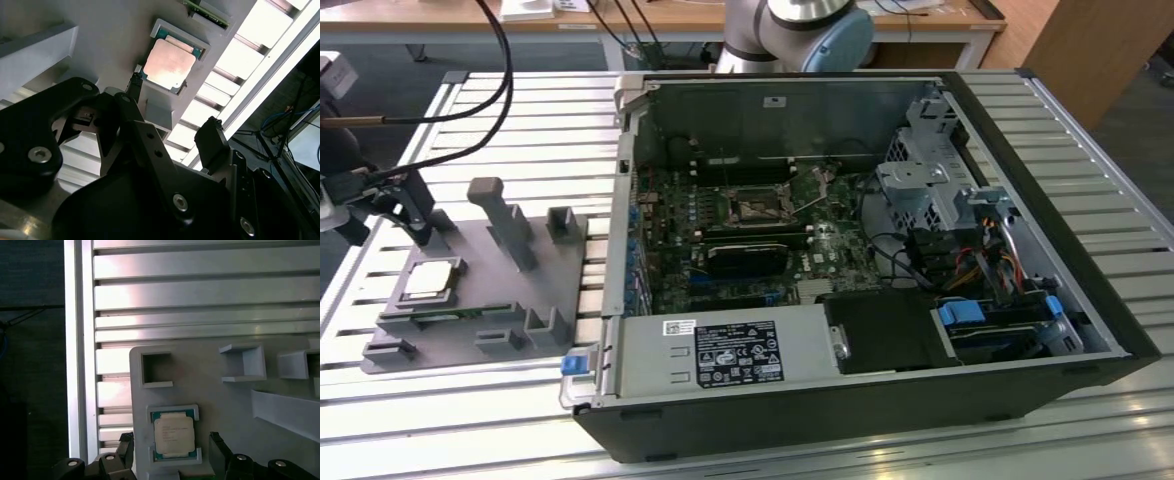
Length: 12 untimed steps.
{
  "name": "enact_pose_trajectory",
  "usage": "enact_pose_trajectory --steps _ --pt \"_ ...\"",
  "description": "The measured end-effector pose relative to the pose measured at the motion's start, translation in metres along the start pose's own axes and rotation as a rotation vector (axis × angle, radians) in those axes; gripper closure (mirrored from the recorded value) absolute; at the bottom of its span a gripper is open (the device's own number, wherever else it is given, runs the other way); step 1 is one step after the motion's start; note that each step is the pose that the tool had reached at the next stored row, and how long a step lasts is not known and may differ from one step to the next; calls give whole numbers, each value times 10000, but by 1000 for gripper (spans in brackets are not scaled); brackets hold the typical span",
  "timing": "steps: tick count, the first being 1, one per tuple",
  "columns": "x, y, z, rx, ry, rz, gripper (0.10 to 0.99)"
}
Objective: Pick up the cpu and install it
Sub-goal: 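Pick up the cpu and move it towards the insertion slot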
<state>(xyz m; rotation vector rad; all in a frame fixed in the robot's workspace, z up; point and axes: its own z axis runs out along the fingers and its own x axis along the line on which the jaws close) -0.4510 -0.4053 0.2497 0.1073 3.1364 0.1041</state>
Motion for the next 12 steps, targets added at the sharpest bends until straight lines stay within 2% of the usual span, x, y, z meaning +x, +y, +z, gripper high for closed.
enact_pose_trajectory --steps 7,12 --pt "-18 -10 36 0 4 -1 384" --pt "-38 -19 94 -1 8 1 384"
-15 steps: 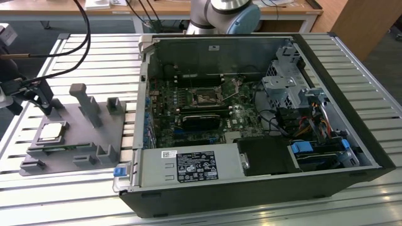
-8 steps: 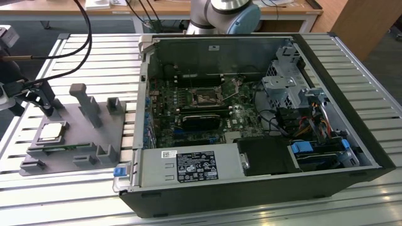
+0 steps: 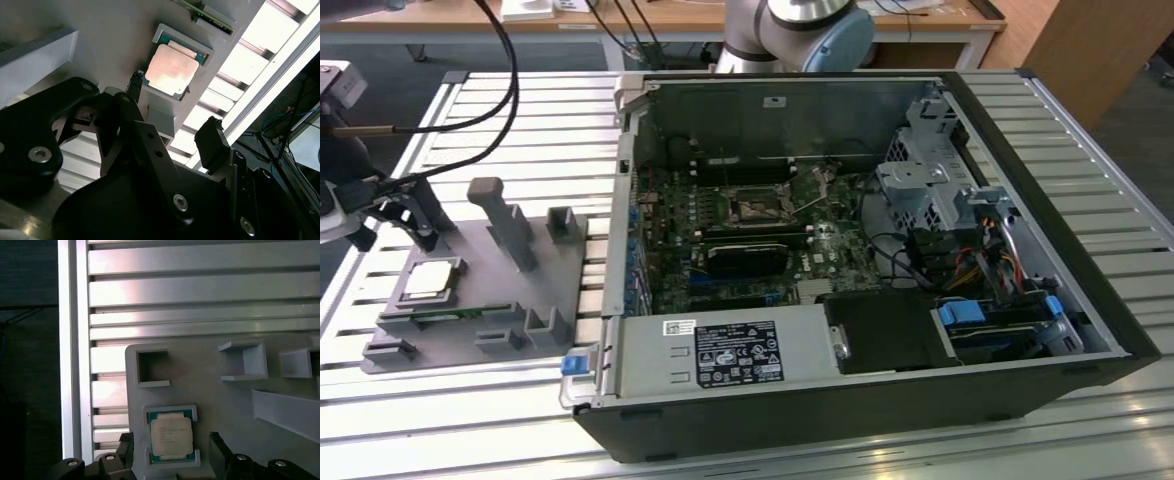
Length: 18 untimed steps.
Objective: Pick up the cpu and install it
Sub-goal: 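Pick up the cpu and move it towards the insertion slot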
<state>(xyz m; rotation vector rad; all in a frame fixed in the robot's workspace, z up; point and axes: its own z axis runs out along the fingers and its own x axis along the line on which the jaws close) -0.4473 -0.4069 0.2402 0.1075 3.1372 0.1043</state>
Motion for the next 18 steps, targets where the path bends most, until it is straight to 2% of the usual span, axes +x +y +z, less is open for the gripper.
enact_pose_trajectory --steps 3,7,12,18 --pt "-7 -16 46 2 8 -7 384" --pt "-12 -67 114 2 62 -85 384" --pt "-15 -74 204 5 82 -148 384" --pt "-16 -82 309 16 115 -606 384"
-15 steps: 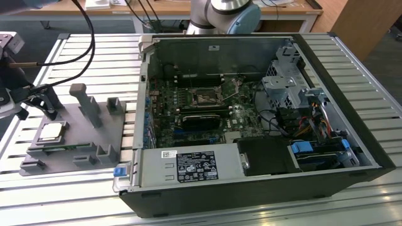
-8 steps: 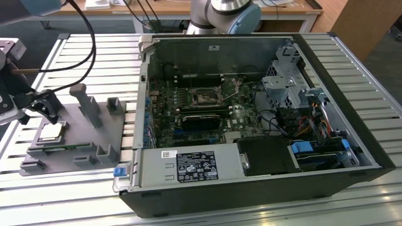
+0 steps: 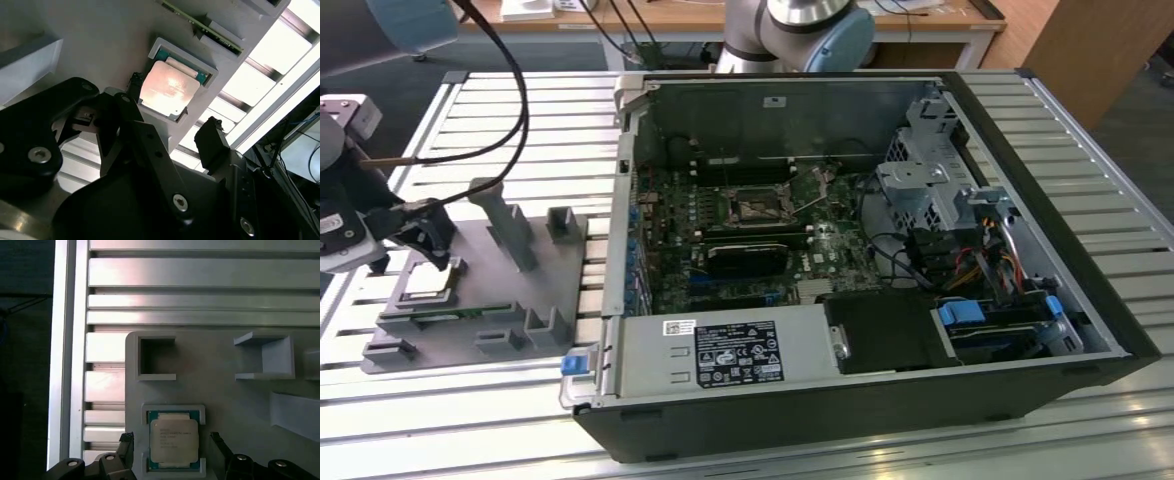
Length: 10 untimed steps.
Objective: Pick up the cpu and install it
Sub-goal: 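Pick up the cpu and move it towards the insertion slot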
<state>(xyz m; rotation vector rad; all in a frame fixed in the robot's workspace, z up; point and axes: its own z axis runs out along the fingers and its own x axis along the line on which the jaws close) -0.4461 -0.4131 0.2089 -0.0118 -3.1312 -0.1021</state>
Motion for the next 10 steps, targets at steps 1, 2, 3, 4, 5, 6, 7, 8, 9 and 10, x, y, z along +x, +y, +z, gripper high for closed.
enact_pose_trajectory --steps 1,2,3,4,5,6,7,8,9,10 --pt "0 -1 15 9 3 -52 384" --pt "-1 -3 30 16 5 -78 384" --pt "-1 -4 43 19 6 -83 384" --pt "0 -5 55 19 4 -83 384" --pt "0 -7 66 20 3 -82 384" --pt "0 -9 76 20 1 -83 384" --pt "0 -11 86 20 -3 -83 384" --pt "-1 -13 96 20 -7 -84 384" --pt "-1 -16 107 20 -8 -84 384" --pt "-1 -17 116 20 -8 -84 384"
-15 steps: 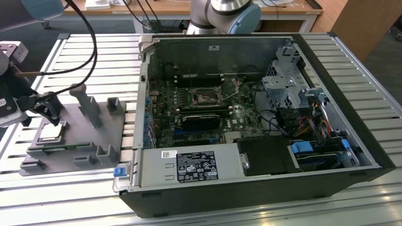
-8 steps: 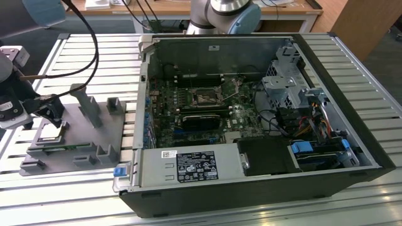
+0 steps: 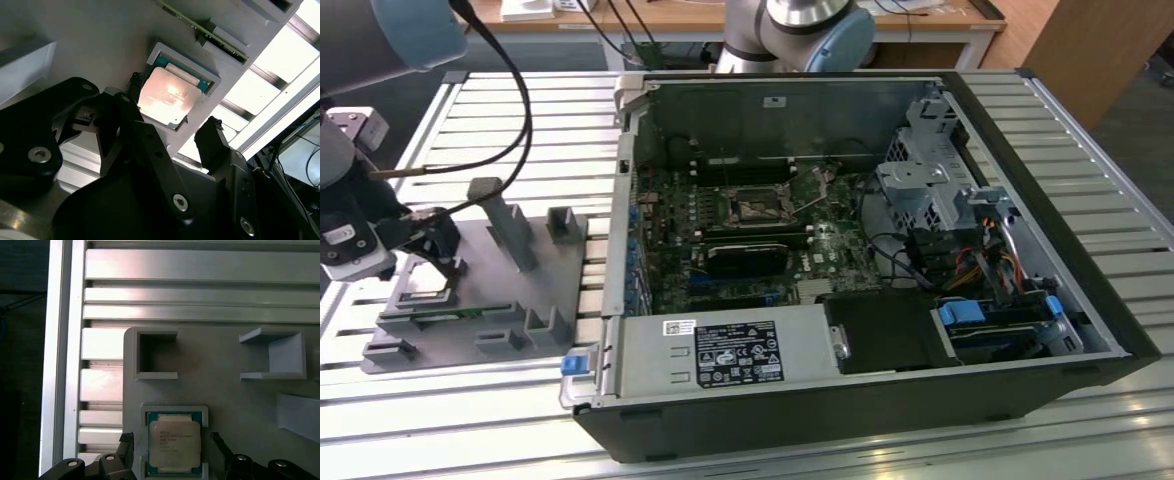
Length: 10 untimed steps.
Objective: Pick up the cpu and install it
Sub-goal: 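Pick up the cpu and move it towards the insertion slot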
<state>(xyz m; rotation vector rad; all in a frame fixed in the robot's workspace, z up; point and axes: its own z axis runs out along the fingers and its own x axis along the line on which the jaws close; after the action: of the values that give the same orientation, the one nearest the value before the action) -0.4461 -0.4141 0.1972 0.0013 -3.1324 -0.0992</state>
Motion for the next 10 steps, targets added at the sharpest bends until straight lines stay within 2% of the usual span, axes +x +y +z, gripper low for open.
enact_pose_trajectory --steps 8,9,10 --pt "-14 -12 74 1 1 0 384" --pt "-20 -13 79 0 1 0 400" --pt "-33 -14 82 1 1 -2 467"
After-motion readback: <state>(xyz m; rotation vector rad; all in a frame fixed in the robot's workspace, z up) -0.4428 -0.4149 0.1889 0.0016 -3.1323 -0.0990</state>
